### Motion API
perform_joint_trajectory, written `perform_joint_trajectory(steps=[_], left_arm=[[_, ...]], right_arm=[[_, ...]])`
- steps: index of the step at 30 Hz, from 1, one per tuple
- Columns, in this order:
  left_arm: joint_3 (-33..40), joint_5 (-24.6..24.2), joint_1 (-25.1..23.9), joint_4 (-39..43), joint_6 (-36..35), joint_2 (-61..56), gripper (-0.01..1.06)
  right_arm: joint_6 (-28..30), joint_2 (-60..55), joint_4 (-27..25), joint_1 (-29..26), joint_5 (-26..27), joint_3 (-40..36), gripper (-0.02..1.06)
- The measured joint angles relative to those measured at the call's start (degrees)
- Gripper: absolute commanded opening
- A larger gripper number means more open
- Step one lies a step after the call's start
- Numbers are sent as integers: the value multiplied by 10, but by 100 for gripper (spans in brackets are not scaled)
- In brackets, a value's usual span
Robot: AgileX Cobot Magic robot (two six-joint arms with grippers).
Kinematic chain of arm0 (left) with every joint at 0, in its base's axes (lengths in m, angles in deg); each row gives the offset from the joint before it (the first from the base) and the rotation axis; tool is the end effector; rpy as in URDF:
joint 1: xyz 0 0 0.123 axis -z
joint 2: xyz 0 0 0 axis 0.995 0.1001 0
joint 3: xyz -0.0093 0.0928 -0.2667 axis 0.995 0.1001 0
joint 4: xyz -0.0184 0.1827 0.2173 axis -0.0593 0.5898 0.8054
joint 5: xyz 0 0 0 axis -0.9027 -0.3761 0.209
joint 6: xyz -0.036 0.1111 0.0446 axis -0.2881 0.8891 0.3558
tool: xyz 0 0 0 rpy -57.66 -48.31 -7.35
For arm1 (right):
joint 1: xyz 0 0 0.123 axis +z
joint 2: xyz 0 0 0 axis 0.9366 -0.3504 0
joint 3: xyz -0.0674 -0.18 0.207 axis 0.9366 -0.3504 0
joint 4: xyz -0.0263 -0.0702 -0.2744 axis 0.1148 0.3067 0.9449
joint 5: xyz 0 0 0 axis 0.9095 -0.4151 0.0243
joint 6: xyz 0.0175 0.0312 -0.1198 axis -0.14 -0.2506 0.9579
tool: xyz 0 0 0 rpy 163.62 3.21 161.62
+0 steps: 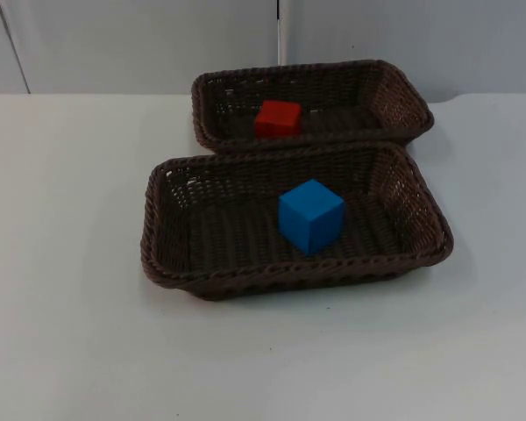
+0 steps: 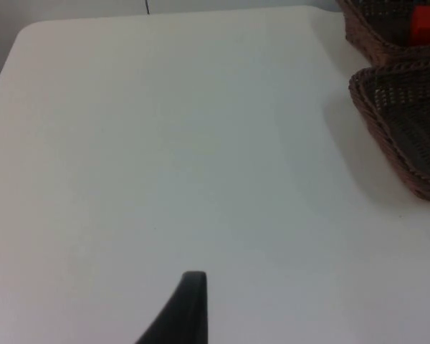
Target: Pick up one cube with the left hand and place it into the upper basket. Pick up one cube with the right hand and place it into the lower basket.
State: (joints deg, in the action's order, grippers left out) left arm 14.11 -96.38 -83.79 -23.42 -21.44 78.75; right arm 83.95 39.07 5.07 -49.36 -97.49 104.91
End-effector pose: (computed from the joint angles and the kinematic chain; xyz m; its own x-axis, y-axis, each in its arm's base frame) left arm 0.0558 -0.0058 0.2748 -0.4798 0.0266 -0.8770 0.0567 0.9984 -0.0007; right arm 0.0510 0.0170 0.2837 -0.4210 -0.1681 -0.8914 -0.3391 0.9406 -0.0173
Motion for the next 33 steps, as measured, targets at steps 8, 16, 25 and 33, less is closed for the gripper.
perform_joint_trajectory(steps=[8, 16, 25, 33], left_arm=[[0, 0, 0, 0, 0, 0, 99], [0, 0, 0, 0, 0, 0, 99], [0, 0, 0, 0, 0, 0, 99], [0, 0, 0, 0, 0, 0, 99]], right_arm=[[0, 0, 0, -90, 0, 0, 105], [0, 0, 0, -141, 0, 0, 105], [0, 0, 0, -146, 0, 0, 105], [0, 0, 0, -155, 0, 0, 105]])
